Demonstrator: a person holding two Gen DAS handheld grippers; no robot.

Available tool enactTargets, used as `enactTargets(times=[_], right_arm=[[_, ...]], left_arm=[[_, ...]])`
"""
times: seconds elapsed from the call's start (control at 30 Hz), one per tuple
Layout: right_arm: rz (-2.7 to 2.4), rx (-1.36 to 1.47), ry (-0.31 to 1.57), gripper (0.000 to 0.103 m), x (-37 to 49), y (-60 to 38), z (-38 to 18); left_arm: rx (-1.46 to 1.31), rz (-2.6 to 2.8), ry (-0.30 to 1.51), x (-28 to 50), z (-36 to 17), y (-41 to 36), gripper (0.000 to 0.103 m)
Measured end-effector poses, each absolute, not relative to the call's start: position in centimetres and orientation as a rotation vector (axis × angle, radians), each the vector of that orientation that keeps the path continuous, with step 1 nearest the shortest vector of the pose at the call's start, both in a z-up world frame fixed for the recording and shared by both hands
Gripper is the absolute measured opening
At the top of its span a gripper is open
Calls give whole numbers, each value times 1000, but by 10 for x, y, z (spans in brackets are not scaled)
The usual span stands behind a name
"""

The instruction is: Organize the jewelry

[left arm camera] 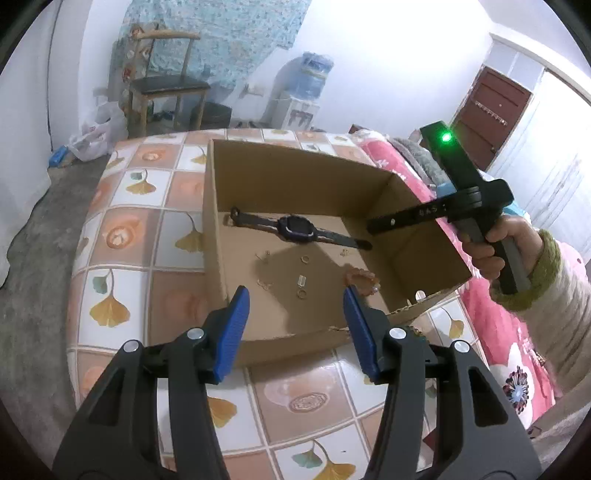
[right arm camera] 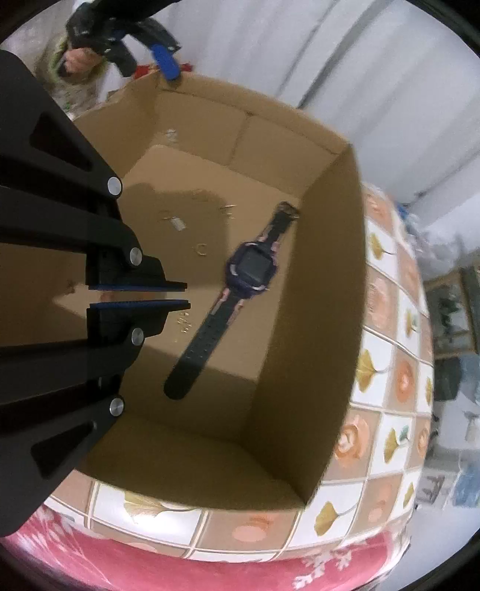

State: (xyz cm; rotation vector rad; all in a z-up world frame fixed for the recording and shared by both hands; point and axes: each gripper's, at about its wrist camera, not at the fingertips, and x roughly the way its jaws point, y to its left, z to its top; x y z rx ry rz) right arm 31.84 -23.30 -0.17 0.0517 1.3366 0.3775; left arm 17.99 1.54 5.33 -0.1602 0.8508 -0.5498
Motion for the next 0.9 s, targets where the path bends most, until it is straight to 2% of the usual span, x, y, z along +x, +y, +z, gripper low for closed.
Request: enactTargets(times=[0.03,0.07,0.1,0.17,0.33,0.53,0.6,0.77,0.8,0.9], right_arm=[[377,17,1363,15,319,-228,-5],[381,-26,1392,29,320,-222,-10],[388,-58,1412,34,320,-218,-12],[386,-144,1459,34,320,-208,-22],[383,-266,1563,34,325,-196,-42],[385,-334,1600,32,329,-188,-48],[385,-352,1606,25,330,-187,-50],[381,-400,1610,17,330,-184,-56],[386,-402,1608,13,329,-184,-56],[398,-421,1584,10,328,-184,-53]], left_arm=[[-167,-558,850,180,53,17,51],[-170,-559,849,179,53,18,51],[-168,-560,842,178,55,19,51],[-154,-560,817,176,58,20,51],[-147,-570,795,171,58,22,53],[-147,-584,784,169,58,27,53],[-142,-580,776,168,59,28,54],[-143,-577,770,170,59,31,54],[-143,-577,769,170,59,31,54],[-145,-575,771,172,59,32,54]])
